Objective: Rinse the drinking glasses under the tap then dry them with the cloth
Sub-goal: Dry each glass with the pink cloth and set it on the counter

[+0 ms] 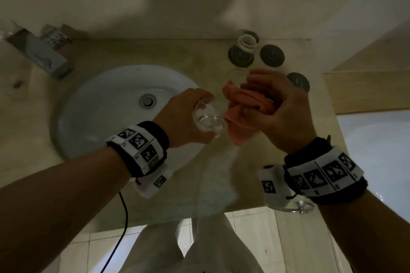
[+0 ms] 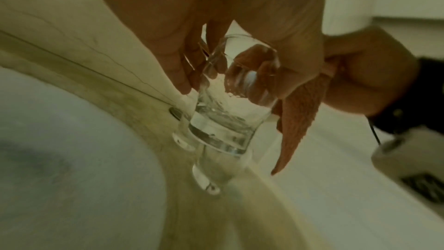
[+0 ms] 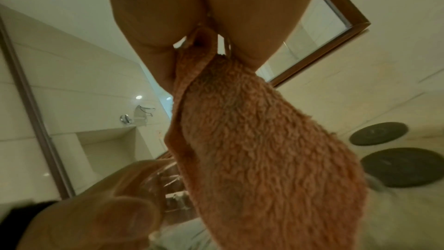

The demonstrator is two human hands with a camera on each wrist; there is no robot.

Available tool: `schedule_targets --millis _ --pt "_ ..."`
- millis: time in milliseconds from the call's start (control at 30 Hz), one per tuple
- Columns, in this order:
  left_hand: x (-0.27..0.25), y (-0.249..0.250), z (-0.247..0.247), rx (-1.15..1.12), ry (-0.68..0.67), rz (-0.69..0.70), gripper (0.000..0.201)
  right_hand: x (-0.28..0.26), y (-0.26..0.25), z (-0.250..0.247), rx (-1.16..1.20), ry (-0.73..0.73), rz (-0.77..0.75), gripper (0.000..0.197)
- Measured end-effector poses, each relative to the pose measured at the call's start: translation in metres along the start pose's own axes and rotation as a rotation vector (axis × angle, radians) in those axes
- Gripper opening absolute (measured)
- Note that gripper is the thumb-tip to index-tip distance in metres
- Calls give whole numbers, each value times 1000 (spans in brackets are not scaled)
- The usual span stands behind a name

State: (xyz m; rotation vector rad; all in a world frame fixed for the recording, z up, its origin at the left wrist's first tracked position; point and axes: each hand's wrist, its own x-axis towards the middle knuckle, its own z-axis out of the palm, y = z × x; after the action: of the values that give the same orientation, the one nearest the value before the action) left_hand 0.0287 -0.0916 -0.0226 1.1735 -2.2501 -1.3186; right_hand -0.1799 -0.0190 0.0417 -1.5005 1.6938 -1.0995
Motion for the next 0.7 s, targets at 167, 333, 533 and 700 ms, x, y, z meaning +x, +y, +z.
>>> schedule_targets --millis 167,333,533,700 --pt "-14 11 -49 -331 246 -30 66 21 -28 16 67 34 -86 22" --pt "-23 29 -91 -453 419 26 62 46 -61 35 167 111 -169 27" --pt "-41 37 -128 -534 541 25 60 59 -91 36 320 151 -118 30" --pt "-49 54 -126 -578 517 63 63 56 -109 55 403 -56 -6 15"
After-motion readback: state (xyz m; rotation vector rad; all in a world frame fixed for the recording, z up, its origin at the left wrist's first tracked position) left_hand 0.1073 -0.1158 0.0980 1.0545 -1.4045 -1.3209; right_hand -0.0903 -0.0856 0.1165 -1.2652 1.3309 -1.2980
